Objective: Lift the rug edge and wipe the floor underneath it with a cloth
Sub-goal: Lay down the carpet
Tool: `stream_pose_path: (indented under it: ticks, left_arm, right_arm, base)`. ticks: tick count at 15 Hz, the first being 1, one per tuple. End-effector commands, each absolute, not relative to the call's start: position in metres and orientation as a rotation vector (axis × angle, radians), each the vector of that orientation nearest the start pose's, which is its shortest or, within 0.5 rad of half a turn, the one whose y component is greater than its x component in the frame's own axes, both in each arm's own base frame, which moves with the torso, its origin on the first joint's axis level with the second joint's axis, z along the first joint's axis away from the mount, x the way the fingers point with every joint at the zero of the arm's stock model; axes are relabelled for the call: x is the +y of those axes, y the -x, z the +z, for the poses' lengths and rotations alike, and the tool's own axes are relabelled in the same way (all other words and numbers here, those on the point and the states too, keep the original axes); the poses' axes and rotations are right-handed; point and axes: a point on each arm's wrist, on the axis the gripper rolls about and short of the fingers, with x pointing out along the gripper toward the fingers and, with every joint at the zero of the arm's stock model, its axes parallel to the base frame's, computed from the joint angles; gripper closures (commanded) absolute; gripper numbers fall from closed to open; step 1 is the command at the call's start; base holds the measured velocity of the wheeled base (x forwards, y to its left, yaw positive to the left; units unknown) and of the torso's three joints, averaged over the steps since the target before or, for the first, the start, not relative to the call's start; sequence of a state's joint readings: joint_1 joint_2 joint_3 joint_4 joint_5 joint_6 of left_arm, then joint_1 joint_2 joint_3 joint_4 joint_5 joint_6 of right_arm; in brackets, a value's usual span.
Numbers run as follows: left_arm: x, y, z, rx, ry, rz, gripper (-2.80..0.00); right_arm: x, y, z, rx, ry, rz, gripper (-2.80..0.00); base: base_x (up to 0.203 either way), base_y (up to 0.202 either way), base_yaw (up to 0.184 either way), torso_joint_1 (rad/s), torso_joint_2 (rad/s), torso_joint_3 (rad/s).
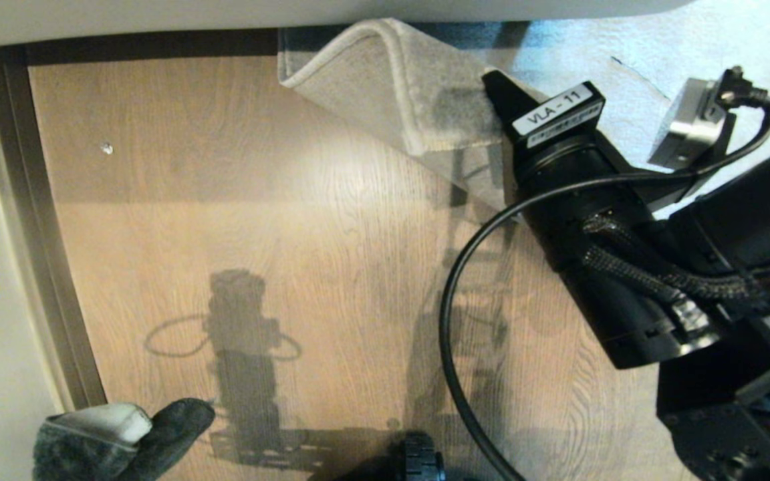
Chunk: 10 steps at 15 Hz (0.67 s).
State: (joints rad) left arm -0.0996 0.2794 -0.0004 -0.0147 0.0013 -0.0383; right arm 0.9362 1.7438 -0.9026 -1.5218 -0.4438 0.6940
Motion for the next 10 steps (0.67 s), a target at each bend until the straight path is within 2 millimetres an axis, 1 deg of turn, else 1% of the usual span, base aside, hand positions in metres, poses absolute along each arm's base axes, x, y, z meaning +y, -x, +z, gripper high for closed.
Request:
stream_pose_path:
  ticks: [1,6,9,10]
  left_arm:
    - [0.0001,0.0003,0.0804,0.27,0.025,-0.092,0.0]
    - [0.0001,0.0003,0.0804,0.27,0.025,-0.092,0.0]
    - [0.0001,0.0003,0.0804,0.269,0.026,-0.084,0.0]
    - [0.0001,0.0005,0.0804,0.267,0.03,-0.055,0.0]
  right_arm:
    - [0.2358,-0.1853,0.2816,-0.387,-1.131,0.664,0.0]
    - [0.2363,-0.1856,0.2822,-0.388,-1.135,0.667,0.0]
    - [0.2344,-0.1846,0.2768,-0.37,-1.121,0.66,0.0]
    - [0.2341,-0.1844,0.276,-0.368,-1.118,0.659,0.0]
  base:
    - [0.0,0.0,0.0,0.0,0.0,0.0]
    - [0.0,0.0,0.0,0.0,0.0,0.0]
    - [0.0,0.0,0.0,0.0,0.0,0.0]
    - [0.0,0.0,0.0,0.0,0.0,0.0]
